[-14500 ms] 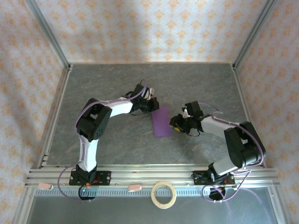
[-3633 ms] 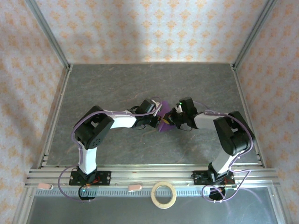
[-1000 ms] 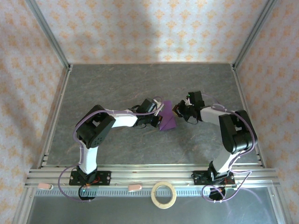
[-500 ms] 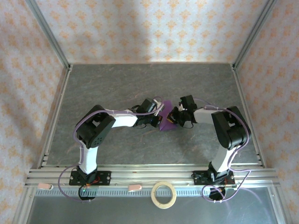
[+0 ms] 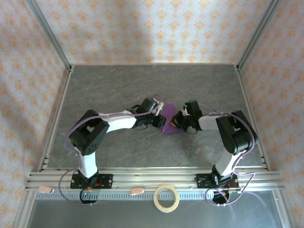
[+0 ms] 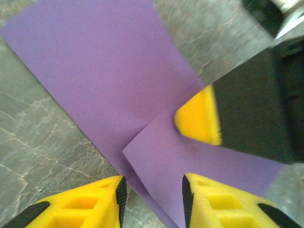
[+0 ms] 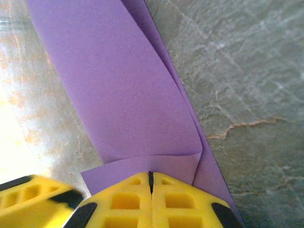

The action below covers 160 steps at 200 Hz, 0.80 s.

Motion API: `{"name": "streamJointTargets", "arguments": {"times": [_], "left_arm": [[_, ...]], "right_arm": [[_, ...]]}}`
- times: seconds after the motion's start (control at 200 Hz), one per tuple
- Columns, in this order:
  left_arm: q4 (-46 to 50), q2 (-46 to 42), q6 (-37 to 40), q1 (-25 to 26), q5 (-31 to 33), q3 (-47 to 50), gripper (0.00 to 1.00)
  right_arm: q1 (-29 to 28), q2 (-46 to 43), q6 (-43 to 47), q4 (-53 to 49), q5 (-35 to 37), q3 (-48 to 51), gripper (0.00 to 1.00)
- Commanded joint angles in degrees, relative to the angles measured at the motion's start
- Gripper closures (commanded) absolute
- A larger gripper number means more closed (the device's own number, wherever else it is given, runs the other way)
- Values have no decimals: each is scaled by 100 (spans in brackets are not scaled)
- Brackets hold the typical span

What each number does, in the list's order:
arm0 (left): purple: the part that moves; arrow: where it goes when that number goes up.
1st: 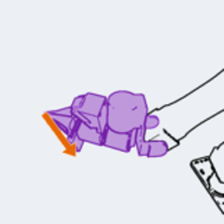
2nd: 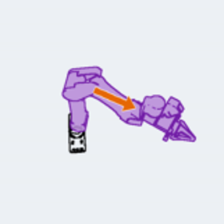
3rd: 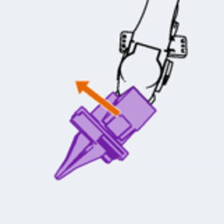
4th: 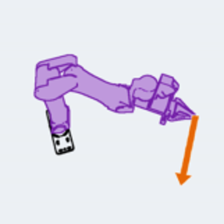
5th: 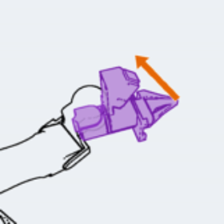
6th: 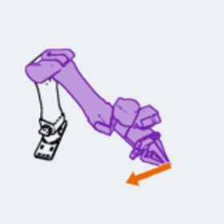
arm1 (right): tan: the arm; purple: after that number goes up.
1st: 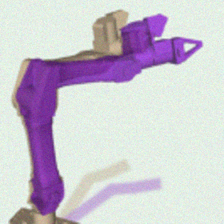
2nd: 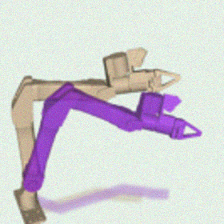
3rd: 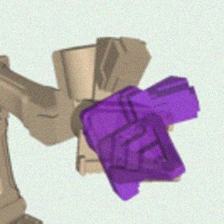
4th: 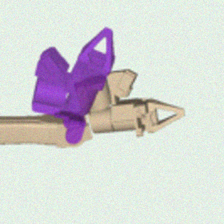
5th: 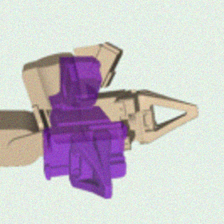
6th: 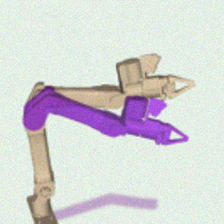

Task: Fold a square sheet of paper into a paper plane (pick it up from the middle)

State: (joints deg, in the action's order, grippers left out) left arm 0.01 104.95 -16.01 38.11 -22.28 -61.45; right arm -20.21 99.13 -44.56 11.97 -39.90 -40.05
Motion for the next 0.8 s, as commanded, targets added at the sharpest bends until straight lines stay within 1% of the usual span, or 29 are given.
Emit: {"name": "streamJointTargets", "arguments": {"times": [0.0,0.06,0.185,0.245,0.31,0.5,0.611,0.646,0.796], "left_arm": [[19,-445,-517,-92,-218,140,58],[-102,-525,-667,-101,-546,167,61],[-252,-396,-976,-102,-1398,83,84],[-288,-194,-1091,-98,-1870,-13,93],[-210,31,-1147,-105,-2187,-131,100],[-49,371,-1152,-96,-2432,-271,100],[20,430,-1134,-95,-2465,-356,100],[86,647,-1105,-93,-2464,-407,100],[189,838,-1070,-97,-2517,-526,100]], "right_arm": [[-13,115,-126,-595,368,320,100],[-18,132,-124,-590,357,323,100],[-16,133,-124,-573,363,325,100],[-18,133,-117,-583,368,323,100],[-15,149,-115,-582,364,323,100],[-12,174,-109,-572,364,316,100],[-18,190,-107,-582,355,307,100],[-18,186,-98,-590,360,303,100],[-18,188,-73,-624,358,282,100]]}}
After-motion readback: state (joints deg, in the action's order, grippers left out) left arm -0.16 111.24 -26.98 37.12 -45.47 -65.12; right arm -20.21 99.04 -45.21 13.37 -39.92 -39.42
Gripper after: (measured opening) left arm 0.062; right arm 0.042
